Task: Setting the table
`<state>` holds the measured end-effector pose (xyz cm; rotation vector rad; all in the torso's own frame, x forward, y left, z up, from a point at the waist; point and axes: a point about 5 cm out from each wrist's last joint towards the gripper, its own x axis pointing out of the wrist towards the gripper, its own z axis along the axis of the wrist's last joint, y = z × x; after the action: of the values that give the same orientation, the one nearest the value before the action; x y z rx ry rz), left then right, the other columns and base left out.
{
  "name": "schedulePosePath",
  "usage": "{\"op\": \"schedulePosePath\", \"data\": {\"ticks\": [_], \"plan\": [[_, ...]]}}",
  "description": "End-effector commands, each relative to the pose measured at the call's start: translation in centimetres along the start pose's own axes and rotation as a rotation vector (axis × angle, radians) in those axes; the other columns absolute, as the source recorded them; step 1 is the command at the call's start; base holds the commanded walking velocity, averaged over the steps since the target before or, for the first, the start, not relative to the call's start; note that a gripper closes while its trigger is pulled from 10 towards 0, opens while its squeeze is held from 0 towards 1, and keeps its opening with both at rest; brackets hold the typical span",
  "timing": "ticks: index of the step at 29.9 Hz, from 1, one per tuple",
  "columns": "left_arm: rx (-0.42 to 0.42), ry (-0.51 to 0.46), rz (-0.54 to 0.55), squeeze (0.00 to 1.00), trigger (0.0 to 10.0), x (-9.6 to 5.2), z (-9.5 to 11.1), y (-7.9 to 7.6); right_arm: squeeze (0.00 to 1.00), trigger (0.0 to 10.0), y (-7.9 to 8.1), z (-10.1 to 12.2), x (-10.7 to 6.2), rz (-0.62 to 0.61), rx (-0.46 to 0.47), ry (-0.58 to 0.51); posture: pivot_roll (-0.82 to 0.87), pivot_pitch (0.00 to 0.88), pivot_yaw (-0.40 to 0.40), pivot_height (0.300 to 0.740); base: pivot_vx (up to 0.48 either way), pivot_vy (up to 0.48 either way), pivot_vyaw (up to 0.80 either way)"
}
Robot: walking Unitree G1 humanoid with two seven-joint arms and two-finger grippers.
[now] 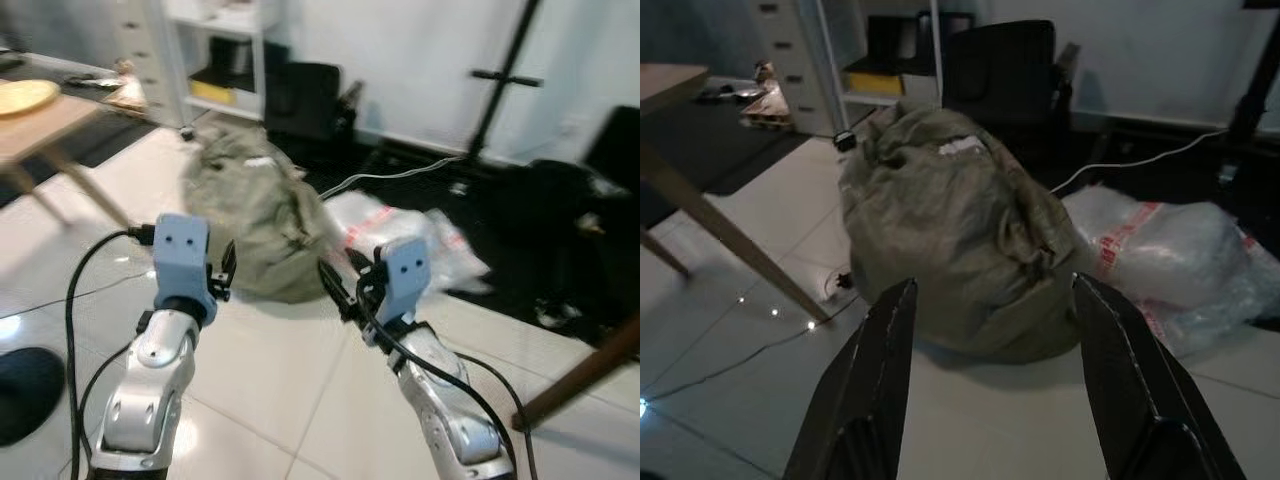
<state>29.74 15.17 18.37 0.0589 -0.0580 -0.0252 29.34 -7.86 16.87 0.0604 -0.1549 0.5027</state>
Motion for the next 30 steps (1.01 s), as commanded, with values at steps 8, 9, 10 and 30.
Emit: {"op": "schedulePosePath", "data": {"ticks": [8,9,10,30], "plan": [[0.063,0.072,0.191,0.0,10.0,0.4,-1.1,2.1,0.0,10.0,0.0,-0.1,-0.1,-0.009,0.02,-0.004,0.02,0.0,0.065,0.74,0.144,0.0,0.69],[0.063,0.072,0.191,0.0,10.0,0.4,-1.1,2.1,0.0,10.0,0.0,-0.1,-0.1,-0.009,0.02,-0.004,0.02,0.0,0.065,0.74,0.48,0.0,0.0],[0.066,0.075,0.23,0.0,10.0,0.4,-1.2,2.7,0.0,10.0,0.1,-0.1,-0.1,-0.007,0.04,-0.009,0.02,0.0,0.065,0.74,0.48,0.0,0.0],[0.068,0.076,0.248,0.0,10.0,0.7,-1.1,2.5,0.0,10.0,-0.4,0.1,-0.1,-0.039,0.028,-0.014,0.02,0.0,0.064,0.74,0.472,0.0,0.58]]}}
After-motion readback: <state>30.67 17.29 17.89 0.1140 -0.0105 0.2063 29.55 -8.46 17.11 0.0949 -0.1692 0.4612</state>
